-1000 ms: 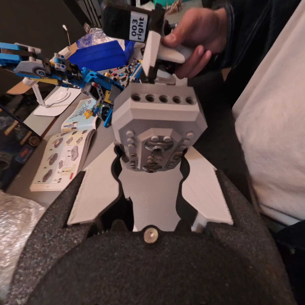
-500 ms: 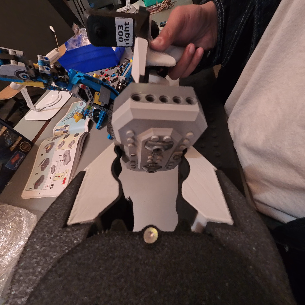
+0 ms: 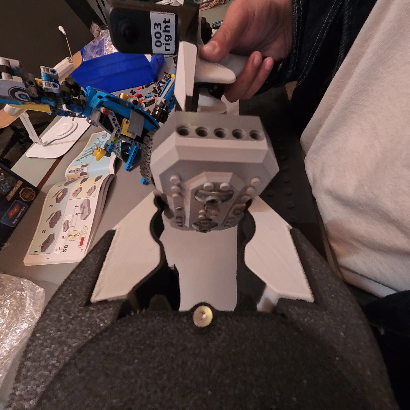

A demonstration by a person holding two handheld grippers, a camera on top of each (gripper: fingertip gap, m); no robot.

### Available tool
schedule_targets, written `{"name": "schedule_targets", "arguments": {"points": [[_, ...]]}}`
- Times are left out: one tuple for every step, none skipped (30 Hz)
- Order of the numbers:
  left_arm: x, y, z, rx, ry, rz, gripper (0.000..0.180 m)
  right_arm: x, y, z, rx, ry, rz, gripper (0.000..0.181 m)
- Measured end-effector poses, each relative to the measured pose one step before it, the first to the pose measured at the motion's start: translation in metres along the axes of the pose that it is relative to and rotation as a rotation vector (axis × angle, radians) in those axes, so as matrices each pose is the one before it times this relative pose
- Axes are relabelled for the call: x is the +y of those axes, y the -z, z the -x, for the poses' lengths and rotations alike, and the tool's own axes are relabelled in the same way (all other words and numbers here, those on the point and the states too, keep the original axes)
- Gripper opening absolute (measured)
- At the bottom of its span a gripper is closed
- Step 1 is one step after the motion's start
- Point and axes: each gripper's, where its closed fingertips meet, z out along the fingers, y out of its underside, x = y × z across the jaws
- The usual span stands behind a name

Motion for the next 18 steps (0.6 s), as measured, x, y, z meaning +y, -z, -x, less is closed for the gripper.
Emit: {"name": "schedule_targets", "arguments": {"points": [[0.00033, -0.00012, -0.00043, -0.0003, -0.0043, 0.0022, 0.069, 0.00025, -0.0001, -0.00028, -0.0032, -0.0057, 0.0007, 0.011], [0.00047, -0.00018, -0.00123, 0.0072, 0.0023, 0.0043, 0.07, 0.00135, -0.00007, -0.00068, 0.001, 0.002, 0.008, 0.011], [0.00066, -0.00048, -0.00086, 0.0041, 0.0021, 0.0045, 0.07, 0.00106, -0.0002, -0.00074, 0.0047, 0.0039, 0.0071, 0.011], [0.001, -0.00099, -0.0001, -0.0026, -0.0046, 0.0041, 0.07, 0.00017, 0.00014, -0.00053, 0.0062, 0.0009, 0.0017, 0.011], [0.0011, -0.00063, 0.00001, -0.0074, -0.0165, 0.0046, 0.069, 0.00031, 0.00006, -0.00019, 0.0052, -0.0031, 0.0067, 0.011], [0.00108, -0.00106, 0.00067, -0.0192, -0.0397, 0.0103, 0.069, 0.00014, 0.00041, 0.0004, -0.0052, -0.0337, 0.0086, 0.011], [0.0024, -0.00168, 0.00024, -0.0242, -0.0552, 0.0246, 0.069, 0.00111, 0.00027, -0.00073, -0.0083, -0.0496, 0.0098, 0.011], [0.00344, -0.00136, 0.00038, -0.0208, -0.0512, 0.0353, 0.069, 0.00108, 0.0005, -0.00231, 0.0035, -0.0276, 0.007, 0.011], [0.00229, -0.00111, 0.00023, -0.0171, -0.0422, 0.0268, 0.07, 0.00075, 0.00017, -0.00196, 0.0042, -0.0143, 0.0022, 0.011], [-0.0002, -0.00014, 0.00007, -0.0122, -0.0305, 0.0066, 0.07, 0.00157, 0.00006, 0.00025, -0.0141, -0.0314, 0.0067, 0.011], [-0.00173, 0.00052, 0.00077, -0.0078, -0.0107, -0.0035, 0.07, 0.00009, 0.00044, -0.00025, -0.0182, -0.0275, -0.0016, 0.011], [-0.00183, 0.00083, 0.00088, -0.005, -0.0019, -0.0054, 0.07, -0.00017, 0.00011, 0.0017, -0.0217, -0.0289, -0.006, 0.011], [-0.00105, 0.00067, 0.00002, 0.0015, -0.0027, -0.0016, 0.07, 0.0006, -0.00028, 0.00058, -0.0144, -0.0234, -0.0018, 0.011], [-0.00001, 0.00009, -0.00031, 0.0014, -0.0055, 0.004, 0.07, 0.00078, -0.00031, -0.00028, -0.0023, -0.0043, 0.0012, 0.011], [0.001, -0.00056, -0.00035, -0.0019, -0.0099, 0.0091, 0.07, 0.00037, -0.00013, -0.00045, 0.0058, 0.0032, -0.0009, 0.012], [0.0016, -0.00109, -0.00155, 0.0059, -0.0038, 0.0115, 0.07, 0.0007, 0.0003, -0.00142, 0.0182, 0.0143, 0.005, 0.012], [0.00111, -0.00149, -0.00192, 0.0127, 0.0142, 0.0068, 0.07, 0.00032, 0.00036, -0.00186, 0.0296, 0.0399, 0.0076, 0.011], [0.0, -0.00104, -0.00141, 0.0161, 0.0394, -0.0053, 0.069, -0.00096, 0.00019, -0.00023, 0.0335, 0.0763, -0.0018, 0.011]]}}
